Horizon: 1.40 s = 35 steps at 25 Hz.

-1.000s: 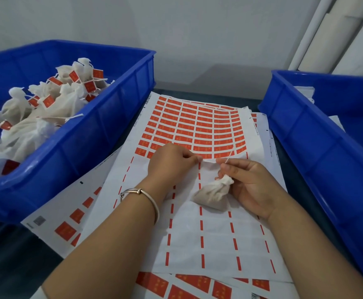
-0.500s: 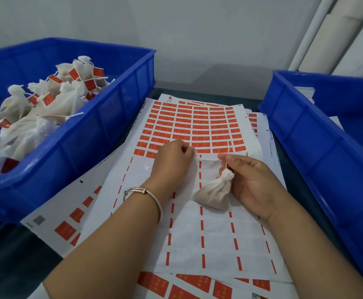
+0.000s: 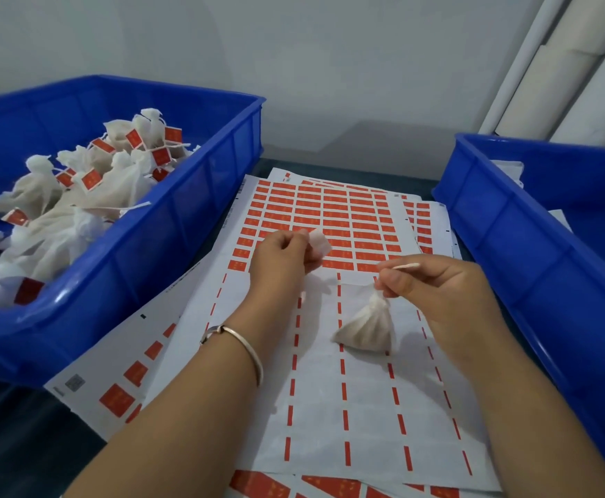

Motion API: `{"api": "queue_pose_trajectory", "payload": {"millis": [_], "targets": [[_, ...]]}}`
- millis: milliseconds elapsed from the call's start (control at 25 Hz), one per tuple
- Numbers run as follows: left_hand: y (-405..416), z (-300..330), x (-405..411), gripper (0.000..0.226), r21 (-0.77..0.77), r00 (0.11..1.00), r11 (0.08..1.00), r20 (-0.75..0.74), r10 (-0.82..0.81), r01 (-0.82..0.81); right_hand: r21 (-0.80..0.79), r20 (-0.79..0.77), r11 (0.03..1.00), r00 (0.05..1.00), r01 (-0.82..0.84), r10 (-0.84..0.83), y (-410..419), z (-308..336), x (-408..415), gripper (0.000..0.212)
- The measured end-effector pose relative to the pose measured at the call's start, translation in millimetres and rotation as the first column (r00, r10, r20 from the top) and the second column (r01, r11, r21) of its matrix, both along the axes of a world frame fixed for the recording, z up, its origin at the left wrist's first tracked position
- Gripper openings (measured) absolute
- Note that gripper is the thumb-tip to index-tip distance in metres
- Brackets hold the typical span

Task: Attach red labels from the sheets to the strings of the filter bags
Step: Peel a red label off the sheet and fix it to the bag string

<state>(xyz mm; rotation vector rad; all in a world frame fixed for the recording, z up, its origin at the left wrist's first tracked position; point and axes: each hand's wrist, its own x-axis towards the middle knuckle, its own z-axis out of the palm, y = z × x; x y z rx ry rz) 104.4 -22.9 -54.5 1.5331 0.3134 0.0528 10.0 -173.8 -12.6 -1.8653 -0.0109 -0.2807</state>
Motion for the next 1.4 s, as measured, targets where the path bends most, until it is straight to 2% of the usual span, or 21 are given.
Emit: {"api": "queue_pose_trajectory", "payload": {"millis": [80,200,400,560,880,1400], "targets": [[-2,7,-6,0.02,-0.148,0.996,0.986,-0.017,-0.086,0.082,-0.074,0.042,0.994,0.996,-0.078,0.082,7,6,-1,0.013],[-7,12,-18,0.024,-0.155,0.967,0.954,0.031,-0.254,0.256,-0.118,0.088,0.983,0.984,-0.143,0.153,12,5,2,0.012],[-14,16,-33,0.023,-0.059,0.891,0.89,0.071,-0.448,0.452,-0.037,0.177,0.999,0.984,0.04,-0.033,9,-11,8,0.013],[-16,19,-35,0.024,-0.092,0.896,0.892,0.008,-0.444,0.443,0.005,0.138,0.987,0.977,0.162,-0.162,4,-15,12,0.021],[-17,20,-40,0.028,-0.083,0.889,0.889,-0.053,-0.455,0.45,0.04,0.049,0.982,0.981,0.185,-0.187,-1,-24,13,0.007],[-15,22,-39,0.029,-0.096,0.869,0.867,-0.031,-0.493,0.489,0.012,0.062,0.978,0.976,0.21,-0.21,-2,-23,14,0.009]]}}
